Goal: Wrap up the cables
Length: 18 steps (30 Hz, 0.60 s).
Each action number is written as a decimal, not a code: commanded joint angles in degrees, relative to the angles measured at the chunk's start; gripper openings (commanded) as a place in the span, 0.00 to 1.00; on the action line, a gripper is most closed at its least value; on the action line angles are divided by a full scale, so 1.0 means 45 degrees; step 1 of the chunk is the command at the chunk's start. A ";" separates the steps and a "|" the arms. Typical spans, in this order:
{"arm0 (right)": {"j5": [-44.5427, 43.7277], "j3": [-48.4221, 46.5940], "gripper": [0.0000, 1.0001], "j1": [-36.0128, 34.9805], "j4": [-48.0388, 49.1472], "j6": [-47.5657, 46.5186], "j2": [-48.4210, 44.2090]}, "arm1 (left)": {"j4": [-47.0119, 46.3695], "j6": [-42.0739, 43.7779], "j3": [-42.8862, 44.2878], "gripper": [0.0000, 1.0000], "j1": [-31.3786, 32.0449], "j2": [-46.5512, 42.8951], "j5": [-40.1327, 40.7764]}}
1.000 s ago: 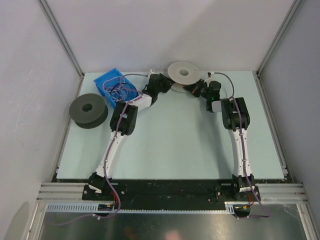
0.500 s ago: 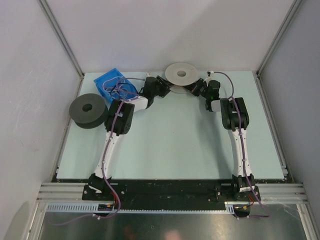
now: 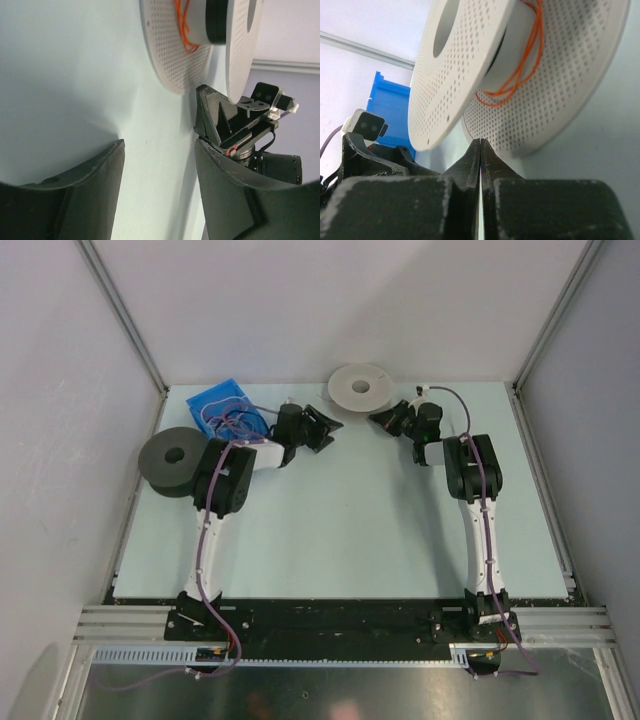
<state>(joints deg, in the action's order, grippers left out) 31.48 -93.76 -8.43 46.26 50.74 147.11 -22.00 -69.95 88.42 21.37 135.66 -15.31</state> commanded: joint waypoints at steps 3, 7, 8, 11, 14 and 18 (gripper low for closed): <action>0.0201 0.1936 0.00 -0.0116 0.0052 -0.0430 -0.1899 | -0.0275 0.1188 -0.1893 0.66 0.0120 -0.2587 -0.0783; 0.0434 0.2900 0.00 -0.0093 -0.0571 -0.0785 -0.3139 | -0.0327 0.2425 -0.2902 0.68 0.0328 -0.3831 -0.1235; 0.0488 0.3127 0.00 -0.0077 -0.0757 -0.0903 -0.3433 | -0.0317 0.2862 -0.2956 0.68 0.0368 -0.4039 -0.1426; 0.0663 0.3699 0.00 0.0044 -0.1529 -0.1488 -0.4400 | 0.0202 0.4140 -0.2702 0.68 0.0450 -0.4473 -0.1801; 0.0772 0.4281 0.00 0.0240 -0.2616 -0.2479 -0.5495 | 0.1695 0.5523 -0.1991 0.71 0.0472 -0.4886 -0.2158; 0.1000 0.5198 0.03 0.0506 -0.4308 -0.3934 -0.7181 | 0.4201 0.8182 -0.1248 0.88 0.0572 -0.5847 -0.2646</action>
<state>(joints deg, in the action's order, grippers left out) 34.26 -73.34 -7.57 34.30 41.36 123.63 -14.15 -48.45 78.26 23.42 116.31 -23.40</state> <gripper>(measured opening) 0.010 0.770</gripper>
